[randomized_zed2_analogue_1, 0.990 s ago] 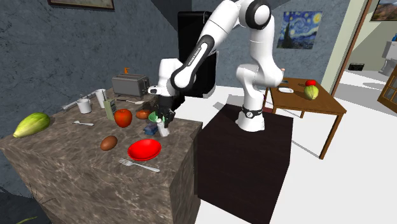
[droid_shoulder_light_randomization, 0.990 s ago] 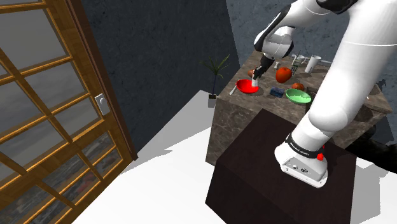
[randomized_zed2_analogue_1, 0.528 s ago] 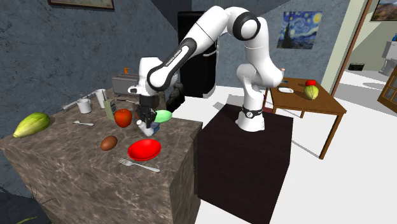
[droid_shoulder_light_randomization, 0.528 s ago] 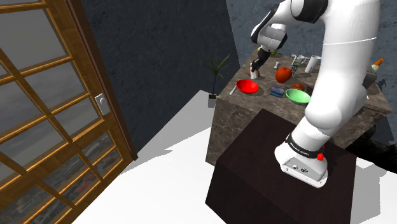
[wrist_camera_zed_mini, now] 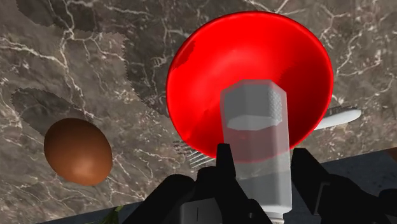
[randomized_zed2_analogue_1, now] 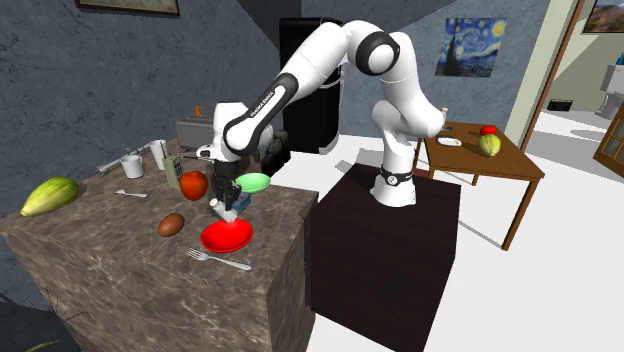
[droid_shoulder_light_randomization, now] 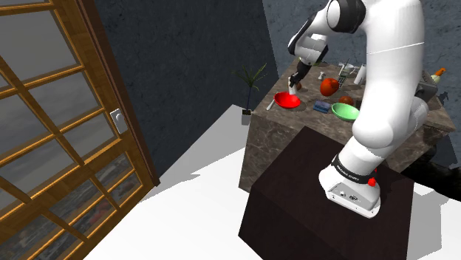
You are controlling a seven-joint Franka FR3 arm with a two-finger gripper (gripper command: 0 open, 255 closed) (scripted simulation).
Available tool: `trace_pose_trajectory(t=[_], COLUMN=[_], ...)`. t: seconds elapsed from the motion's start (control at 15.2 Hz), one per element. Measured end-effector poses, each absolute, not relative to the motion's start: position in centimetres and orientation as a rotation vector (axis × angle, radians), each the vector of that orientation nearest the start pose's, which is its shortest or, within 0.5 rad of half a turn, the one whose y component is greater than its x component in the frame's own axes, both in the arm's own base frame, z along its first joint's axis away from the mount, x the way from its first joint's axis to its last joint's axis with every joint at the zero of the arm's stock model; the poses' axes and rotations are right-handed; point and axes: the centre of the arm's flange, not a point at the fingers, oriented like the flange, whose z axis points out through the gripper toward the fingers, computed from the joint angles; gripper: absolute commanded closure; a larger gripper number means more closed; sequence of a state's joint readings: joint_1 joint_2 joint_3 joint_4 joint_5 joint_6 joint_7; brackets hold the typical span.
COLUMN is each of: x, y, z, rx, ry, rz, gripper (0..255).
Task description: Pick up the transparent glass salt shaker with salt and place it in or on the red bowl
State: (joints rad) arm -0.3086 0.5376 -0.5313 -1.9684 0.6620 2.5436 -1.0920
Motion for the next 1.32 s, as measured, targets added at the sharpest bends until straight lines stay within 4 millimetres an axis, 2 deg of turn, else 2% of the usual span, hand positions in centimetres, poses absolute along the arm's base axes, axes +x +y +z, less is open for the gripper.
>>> trace_pose_trajectory(t=[0.53, 0.99, 1.06, 1.32], x=[42.3, 42.3, 42.3, 42.3], y=[-46.0, -46.0, -46.0, -46.0], z=[19.9, 19.4, 19.4, 19.4], rx=[-3.155, -3.155, -3.155, -3.155], ry=[0.306, 0.307, 0.307, 0.307], rz=[-0.335, -0.336, -0.336, -0.336], gripper=[255, 255, 0, 0])
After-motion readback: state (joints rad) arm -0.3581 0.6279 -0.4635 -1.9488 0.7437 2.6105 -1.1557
